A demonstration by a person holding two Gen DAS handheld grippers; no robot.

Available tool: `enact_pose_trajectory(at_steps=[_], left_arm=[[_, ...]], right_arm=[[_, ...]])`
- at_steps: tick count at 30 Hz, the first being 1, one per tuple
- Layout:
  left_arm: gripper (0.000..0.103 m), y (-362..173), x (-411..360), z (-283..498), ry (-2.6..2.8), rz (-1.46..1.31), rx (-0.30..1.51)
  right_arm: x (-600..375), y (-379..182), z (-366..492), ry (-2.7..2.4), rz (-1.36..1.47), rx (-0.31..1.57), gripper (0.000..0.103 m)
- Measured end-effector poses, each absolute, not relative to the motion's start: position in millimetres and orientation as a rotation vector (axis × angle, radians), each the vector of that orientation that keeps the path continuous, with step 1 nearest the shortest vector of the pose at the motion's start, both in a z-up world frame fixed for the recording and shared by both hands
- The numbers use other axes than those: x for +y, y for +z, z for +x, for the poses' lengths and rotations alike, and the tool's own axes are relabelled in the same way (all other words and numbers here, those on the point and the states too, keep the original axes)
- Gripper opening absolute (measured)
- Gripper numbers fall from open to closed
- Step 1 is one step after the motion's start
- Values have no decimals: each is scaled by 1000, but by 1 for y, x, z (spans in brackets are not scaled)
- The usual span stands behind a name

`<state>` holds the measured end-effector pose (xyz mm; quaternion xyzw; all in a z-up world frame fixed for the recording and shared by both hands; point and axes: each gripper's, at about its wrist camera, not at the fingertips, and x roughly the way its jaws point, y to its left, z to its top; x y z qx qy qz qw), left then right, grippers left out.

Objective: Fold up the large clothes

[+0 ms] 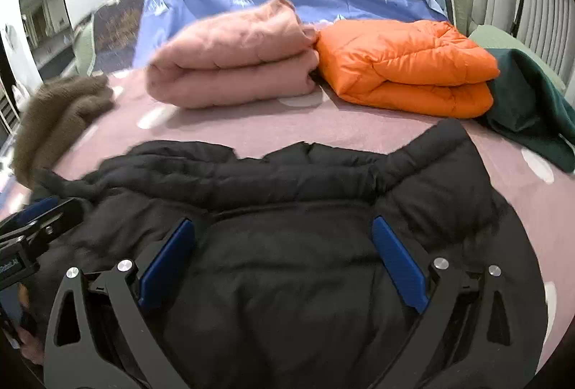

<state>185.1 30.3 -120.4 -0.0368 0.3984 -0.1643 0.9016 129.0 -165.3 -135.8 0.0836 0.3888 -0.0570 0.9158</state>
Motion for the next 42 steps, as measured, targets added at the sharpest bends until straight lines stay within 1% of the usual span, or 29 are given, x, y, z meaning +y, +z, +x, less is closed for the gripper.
enact_pose_trajectory(at_steps=[1, 3, 4, 15, 18, 20, 22, 25, 31, 34, 36, 38, 40, 42], left_arm=[[90, -122, 23, 186, -333, -41, 831], [94, -139, 8, 193, -265, 75, 880], [95, -147, 5, 196, -257, 90, 877], [97, -156, 4, 197, -238, 110, 867], [93, -145, 12, 188, -255, 78, 867], [93, -132, 18, 172, -294, 49, 847], [93, -126, 19, 159, -326, 61, 831], [97, -146, 16, 152, -299, 102, 857], [101, -157, 4, 155, -265, 168, 849], [101, -152, 9, 151, -270, 155, 844], [98, -139, 20, 139, -275, 114, 851], [98, -123, 30, 124, -302, 78, 831], [98, -111, 39, 107, -331, 75, 794], [99, -117, 39, 101, -332, 104, 799]], right_arm=[[-162, -142, 129, -129, 147, 810, 100], [-160, -157, 130, -154, 116, 821, 100], [-161, -159, 131, -154, 130, 821, 101], [-157, -164, 132, -189, 92, 826, 101], [-158, -147, 115, -194, 105, 820, 100], [-157, -136, 97, -167, 136, 794, 100], [-151, -137, 84, -139, 121, 794, 100], [-147, -161, 78, -146, 66, 782, 102], [-143, -163, 84, -163, 53, 804, 102], [-141, -154, 72, -176, 42, 779, 101], [-141, -142, 53, -179, 68, 753, 101], [-141, -133, 30, -154, 84, 728, 101], [-143, -141, 21, -164, 55, 757, 101], [-150, -161, 19, -149, 79, 786, 102]])
